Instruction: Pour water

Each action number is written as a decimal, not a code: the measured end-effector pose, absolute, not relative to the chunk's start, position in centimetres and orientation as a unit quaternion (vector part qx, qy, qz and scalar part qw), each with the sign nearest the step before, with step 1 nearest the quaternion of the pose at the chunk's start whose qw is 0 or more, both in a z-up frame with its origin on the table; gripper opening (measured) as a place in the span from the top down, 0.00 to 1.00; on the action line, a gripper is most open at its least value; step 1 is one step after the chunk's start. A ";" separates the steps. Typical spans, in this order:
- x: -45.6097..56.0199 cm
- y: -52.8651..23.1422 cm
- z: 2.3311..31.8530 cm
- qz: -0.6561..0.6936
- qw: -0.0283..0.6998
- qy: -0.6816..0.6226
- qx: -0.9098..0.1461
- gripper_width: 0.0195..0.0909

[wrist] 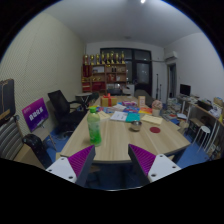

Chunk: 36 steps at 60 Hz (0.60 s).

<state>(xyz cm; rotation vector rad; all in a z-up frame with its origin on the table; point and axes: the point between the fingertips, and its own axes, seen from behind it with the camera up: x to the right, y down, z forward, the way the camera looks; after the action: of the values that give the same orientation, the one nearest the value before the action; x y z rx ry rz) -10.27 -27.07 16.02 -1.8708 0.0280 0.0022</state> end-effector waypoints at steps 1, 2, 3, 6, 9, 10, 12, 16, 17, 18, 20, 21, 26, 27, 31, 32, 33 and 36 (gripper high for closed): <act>-10.8 -26.2 15.8 0.004 0.594 0.010 -0.804 0.21; -11.4 -25.4 15.5 0.006 0.595 0.008 -0.803 0.21; -12.0 -24.4 15.3 0.009 0.597 0.005 -0.802 0.21; -12.0 -21.8 14.9 0.021 0.602 -0.007 -0.798 0.21; -14.4 -18.5 13.7 0.023 0.603 -0.016 -0.797 0.20; -15.0 -17.4 13.2 0.025 0.602 -0.019 -0.798 0.21; -16.1 -15.2 12.3 0.030 0.601 -0.024 -0.798 0.21; -17.6 -11.2 10.3 0.038 0.596 -0.036 -0.801 0.20; -18.1 -10.3 9.8 0.038 0.595 -0.042 -0.802 0.20; -18.6 -9.3 9.5 0.036 0.594 -0.049 -0.802 0.20; -18.5 -8.0 8.4 0.031 0.595 -0.060 -0.801 0.18; -19.2 -6.9 8.3 0.025 0.595 -0.062 -0.801 0.16; -19.7 -3.2 7.3 0.015 0.595 -0.048 -0.802 0.14; -19.4 -2.5 7.1 0.017 0.596 -0.043 -0.802 0.14; -19.5 -0.5 6.4 0.026 0.598 -0.014 -0.801 0.14; -19.4 -0.1 6.4 0.028 0.600 -0.006 -0.799 0.14; -19.3 0.3 6.5 0.030 0.603 0.002 -0.797 0.13; -18.7 1.6 6.8 0.034 0.613 0.020 -0.789 0.14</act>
<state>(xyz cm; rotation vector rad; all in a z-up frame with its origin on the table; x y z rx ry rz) -18.70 1.64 6.84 -1.8208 0.0465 0.0792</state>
